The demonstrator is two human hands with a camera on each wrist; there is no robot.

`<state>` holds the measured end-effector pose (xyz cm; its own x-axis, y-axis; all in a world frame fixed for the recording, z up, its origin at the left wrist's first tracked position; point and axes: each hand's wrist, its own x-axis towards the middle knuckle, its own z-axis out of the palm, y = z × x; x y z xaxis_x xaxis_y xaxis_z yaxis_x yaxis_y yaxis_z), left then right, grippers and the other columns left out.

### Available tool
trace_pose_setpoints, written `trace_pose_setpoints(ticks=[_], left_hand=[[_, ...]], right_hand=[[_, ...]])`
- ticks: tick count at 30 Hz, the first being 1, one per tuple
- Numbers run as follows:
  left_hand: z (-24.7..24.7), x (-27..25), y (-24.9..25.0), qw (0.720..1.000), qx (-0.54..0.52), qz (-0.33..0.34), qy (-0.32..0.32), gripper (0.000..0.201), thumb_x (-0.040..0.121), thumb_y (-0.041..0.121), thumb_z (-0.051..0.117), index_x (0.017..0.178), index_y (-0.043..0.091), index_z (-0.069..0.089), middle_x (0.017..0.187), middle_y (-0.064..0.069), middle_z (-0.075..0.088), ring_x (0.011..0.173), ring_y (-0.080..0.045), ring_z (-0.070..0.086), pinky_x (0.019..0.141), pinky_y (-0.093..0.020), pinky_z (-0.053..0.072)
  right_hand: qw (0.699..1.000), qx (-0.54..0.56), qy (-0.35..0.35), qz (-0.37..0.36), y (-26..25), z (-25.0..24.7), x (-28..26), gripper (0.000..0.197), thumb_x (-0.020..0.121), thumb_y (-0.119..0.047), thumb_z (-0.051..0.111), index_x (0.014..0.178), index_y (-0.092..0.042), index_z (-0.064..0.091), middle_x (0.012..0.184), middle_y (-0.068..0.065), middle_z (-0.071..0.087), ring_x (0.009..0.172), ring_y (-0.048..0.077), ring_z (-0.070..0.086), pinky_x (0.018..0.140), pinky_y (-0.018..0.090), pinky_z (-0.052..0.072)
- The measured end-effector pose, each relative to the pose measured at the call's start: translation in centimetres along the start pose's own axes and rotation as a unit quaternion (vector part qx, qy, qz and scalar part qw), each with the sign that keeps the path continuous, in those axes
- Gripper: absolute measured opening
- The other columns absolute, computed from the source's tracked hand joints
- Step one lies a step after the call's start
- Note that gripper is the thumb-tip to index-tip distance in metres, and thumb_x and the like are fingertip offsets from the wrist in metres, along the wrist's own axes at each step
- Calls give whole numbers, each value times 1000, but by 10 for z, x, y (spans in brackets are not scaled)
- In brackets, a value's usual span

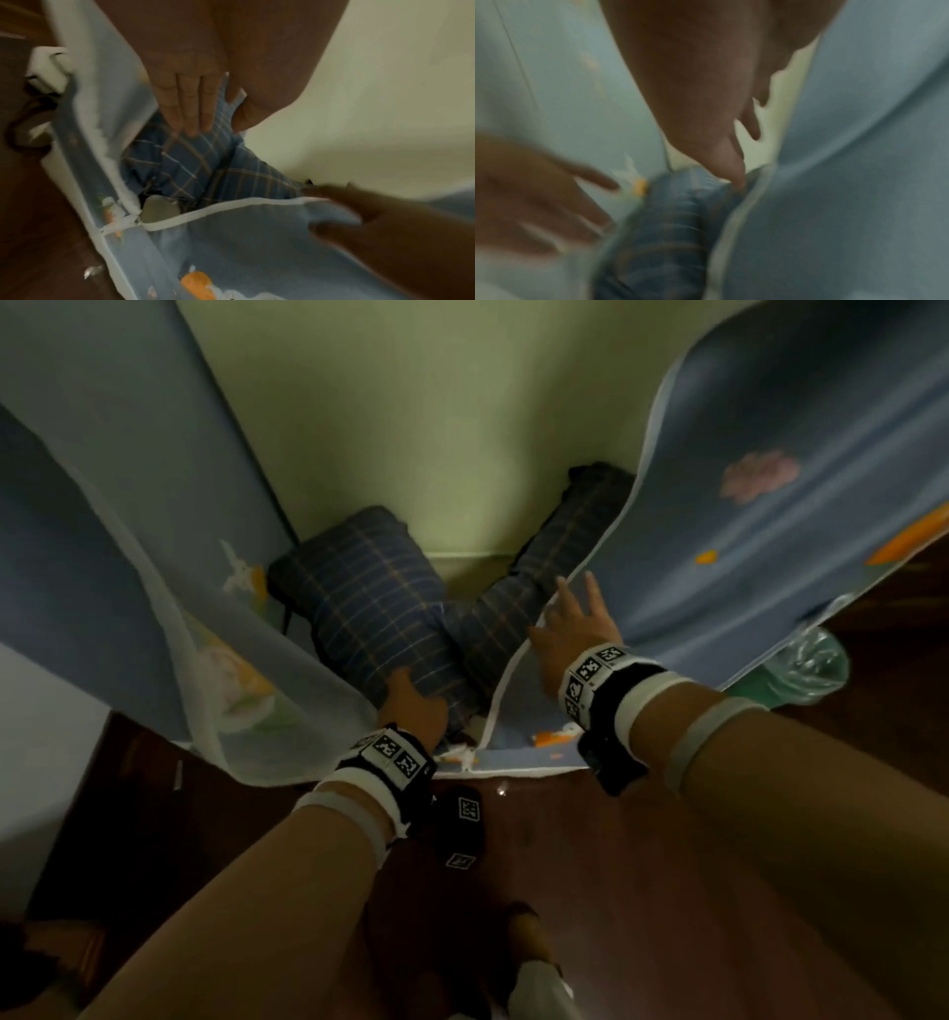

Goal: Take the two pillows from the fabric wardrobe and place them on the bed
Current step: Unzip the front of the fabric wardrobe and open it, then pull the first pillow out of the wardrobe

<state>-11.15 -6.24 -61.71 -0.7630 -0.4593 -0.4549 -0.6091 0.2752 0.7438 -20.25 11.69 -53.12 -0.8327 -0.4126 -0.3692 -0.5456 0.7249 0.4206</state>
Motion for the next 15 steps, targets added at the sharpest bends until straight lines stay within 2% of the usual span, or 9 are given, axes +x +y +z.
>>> trace_pose_setpoints(ticks=[2, 4, 6, 8, 10, 12, 14, 15], left_hand=[[1, -5, 16, 997, 73, 13, -34, 37, 90, 14, 51, 126, 9, 52, 115, -19, 65, 103, -39, 63, 88, -40, 53], [6, -7, 26, 990, 128, 28, -52, 31, 91, 12, 49, 117, 2, 63, 117, -20, 67, 107, -39, 63, 93, -40, 52], [18, -11, 30, 988, 129, 37, -83, 29, 89, 17, 55, 115, 10, 66, 120, -11, 67, 109, -34, 63, 97, -39, 51], [36, -13, 35, 986, 101, 45, -128, 32, 86, 19, 62, 118, 14, 64, 123, -10, 66, 109, -32, 63, 99, -44, 51], [59, -16, 40, 981, 60, 60, -177, 49, 86, 17, 69, 132, 13, 54, 133, -14, 60, 118, -33, 59, 103, -46, 49], [79, -23, 56, 974, 50, 85, -205, 64, 88, 22, 69, 145, 15, 41, 148, -12, 47, 131, -30, 50, 109, -39, 43], [97, -30, 78, 967, 32, 115, -225, 67, 91, 30, 65, 150, 16, 35, 153, -9, 41, 138, -26, 44, 108, -32, 39], [105, -33, 89, 963, 17, 124, -239, 68, 91, 35, 63, 150, 18, 34, 155, -7, 39, 141, -25, 41, 111, -32, 36]], right_hand=[[998, 8, -52, 38, 19, 6, -11, 69, 85, -52, 46, 148, -26, 36, 160, 9, 30, 149, 38, 15, 114, 69, -6], [993, 40, -86, 69, 28, 16, -22, 64, 84, -50, 48, 143, -26, 43, 153, 7, 40, 143, 35, 31, 116, 67, 1], [986, 73, -115, 96, 32, 28, -33, 59, 85, -47, 50, 139, -25, 47, 148, 6, 44, 139, 33, 35, 117, 62, 11], [982, 94, -122, 110, 34, 41, -43, 57, 84, -42, 55, 137, -23, 48, 146, 8, 43, 138, 34, 32, 116, 62, 14], [983, 97, -119, 99, 33, 48, -53, 58, 82, -37, 58, 137, -22, 48, 148, 9, 41, 140, 35, 28, 114, 65, 13], [987, 106, -86, 83, 34, 52, -62, 54, 83, -33, 59, 135, -22, 49, 146, 9, 43, 140, 35, 28, 114, 64, 13], [989, 117, -38, 77, 35, 57, -72, 53, 83, -27, 59, 135, -21, 50, 142, 9, 47, 137, 34, 32, 115, 63, 12], [990, 118, -17, 74, 36, 60, -77, 55, 84, -26, 59, 137, -19, 49, 140, 9, 49, 134, 35, 34, 115, 61, 13]])
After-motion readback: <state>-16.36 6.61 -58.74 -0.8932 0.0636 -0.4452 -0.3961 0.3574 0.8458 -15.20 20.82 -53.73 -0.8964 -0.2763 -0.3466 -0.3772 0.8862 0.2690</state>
